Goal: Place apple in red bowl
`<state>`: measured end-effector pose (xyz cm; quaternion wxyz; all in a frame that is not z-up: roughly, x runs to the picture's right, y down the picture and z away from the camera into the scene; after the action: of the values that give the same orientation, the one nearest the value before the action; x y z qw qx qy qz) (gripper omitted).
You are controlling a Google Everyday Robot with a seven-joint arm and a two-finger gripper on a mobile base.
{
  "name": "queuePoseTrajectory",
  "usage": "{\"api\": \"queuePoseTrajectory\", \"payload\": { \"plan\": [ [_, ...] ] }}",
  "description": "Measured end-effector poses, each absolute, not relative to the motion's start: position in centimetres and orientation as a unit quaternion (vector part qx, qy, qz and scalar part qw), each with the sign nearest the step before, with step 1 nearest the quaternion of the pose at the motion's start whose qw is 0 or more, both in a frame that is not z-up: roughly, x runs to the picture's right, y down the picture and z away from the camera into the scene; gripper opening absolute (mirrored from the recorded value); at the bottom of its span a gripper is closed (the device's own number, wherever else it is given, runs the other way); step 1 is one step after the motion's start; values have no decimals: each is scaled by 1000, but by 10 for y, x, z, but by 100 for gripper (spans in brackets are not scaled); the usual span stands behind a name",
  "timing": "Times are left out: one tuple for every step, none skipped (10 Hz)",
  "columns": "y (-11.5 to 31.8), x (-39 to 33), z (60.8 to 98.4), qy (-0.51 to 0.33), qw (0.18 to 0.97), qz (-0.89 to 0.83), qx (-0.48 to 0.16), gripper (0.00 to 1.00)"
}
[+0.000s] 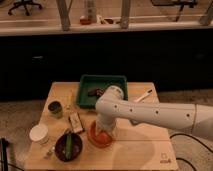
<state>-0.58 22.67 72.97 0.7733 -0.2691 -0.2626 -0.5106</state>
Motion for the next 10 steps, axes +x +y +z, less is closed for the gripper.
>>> {"api": "queuePoseTrajectory", "payload": {
  "plan": [
    [225, -7, 731, -263, 774, -510, -269, 20],
    [224, -8, 732, -263, 774, -509, -269, 28],
    [223, -6, 733, -262, 774, -508, -271, 40],
    [222, -5, 734, -262, 775, -508, -271, 50],
    [220, -5, 735, -263, 775, -507, -271, 60],
    [218, -6, 736, -263, 774, -508, -271, 68],
    [216, -6, 738, -264, 774, -507, -270, 78],
    [215, -5, 739, -264, 775, -507, -270, 80],
    [213, -5, 740, -264, 775, -507, -269, 80],
    [211, -5, 741, -265, 775, -507, -268, 80]
  ]
}}
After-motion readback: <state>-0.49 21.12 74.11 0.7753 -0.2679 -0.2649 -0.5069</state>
